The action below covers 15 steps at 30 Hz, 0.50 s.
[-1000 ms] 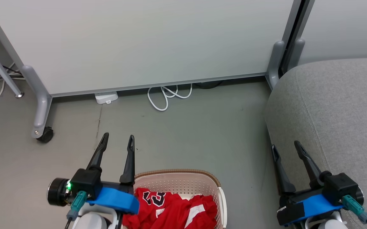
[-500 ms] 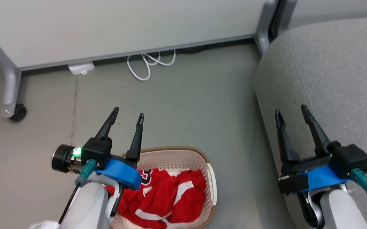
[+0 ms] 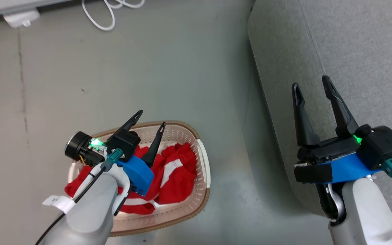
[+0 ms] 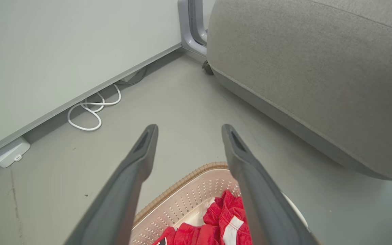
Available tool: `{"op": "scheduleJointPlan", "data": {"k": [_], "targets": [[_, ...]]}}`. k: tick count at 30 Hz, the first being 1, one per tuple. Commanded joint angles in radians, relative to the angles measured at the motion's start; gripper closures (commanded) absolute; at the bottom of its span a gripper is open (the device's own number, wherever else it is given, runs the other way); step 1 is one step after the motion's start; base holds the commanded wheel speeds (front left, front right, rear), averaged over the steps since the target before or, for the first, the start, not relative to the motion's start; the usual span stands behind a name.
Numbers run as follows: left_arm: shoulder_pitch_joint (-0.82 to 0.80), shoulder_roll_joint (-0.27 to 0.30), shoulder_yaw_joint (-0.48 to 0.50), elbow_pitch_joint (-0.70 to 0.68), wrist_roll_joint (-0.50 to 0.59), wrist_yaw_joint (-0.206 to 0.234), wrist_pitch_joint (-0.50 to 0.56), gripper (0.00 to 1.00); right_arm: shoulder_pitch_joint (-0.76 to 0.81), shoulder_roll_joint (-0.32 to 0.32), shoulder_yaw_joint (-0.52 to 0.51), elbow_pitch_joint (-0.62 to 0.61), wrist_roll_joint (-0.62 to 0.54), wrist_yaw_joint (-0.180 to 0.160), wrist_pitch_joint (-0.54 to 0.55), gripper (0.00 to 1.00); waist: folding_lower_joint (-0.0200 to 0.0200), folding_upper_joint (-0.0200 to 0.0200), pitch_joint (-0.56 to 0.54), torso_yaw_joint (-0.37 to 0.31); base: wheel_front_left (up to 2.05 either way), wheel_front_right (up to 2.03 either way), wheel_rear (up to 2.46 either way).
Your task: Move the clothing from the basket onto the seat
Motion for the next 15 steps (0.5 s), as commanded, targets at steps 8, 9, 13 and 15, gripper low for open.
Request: {"op": "scheduleJointPlan", "data": {"k": [8,9,13,15], "targets": [[-0.146,0.045,-0.193,0.167,-0.080,0.000,-0.003,0.00,-0.073,-0.002,0.012,-0.043,0.016,0.002,-0.004,0.00,-0.0002,0.0000,0.191,-0.058,0.00,0.00,0.00],[-0.162,0.048,-0.219,0.186,-0.088,0.000,-0.003,0.00,-0.080,-0.002,0.016,-0.048,0.015,0.002,-0.004,0.00,-0.0002,0.0000,0.208,-0.060,0.00,0.00,0.00],[-0.217,0.058,-0.313,0.273,-0.121,0.000,-0.003,0.00,-0.107,-0.002,0.027,-0.070,0.011,0.002,-0.004,0.00,-0.0002,0.0000,0.273,-0.067,0.00,0.00,0.00],[-0.248,0.062,-0.352,0.307,-0.141,0.000,-0.003,0.00,-0.115,-0.002,0.029,-0.081,0.009,0.002,-0.004,0.00,-0.0002,0.0000,0.304,-0.070,0.00,0.00,0.00]]}}
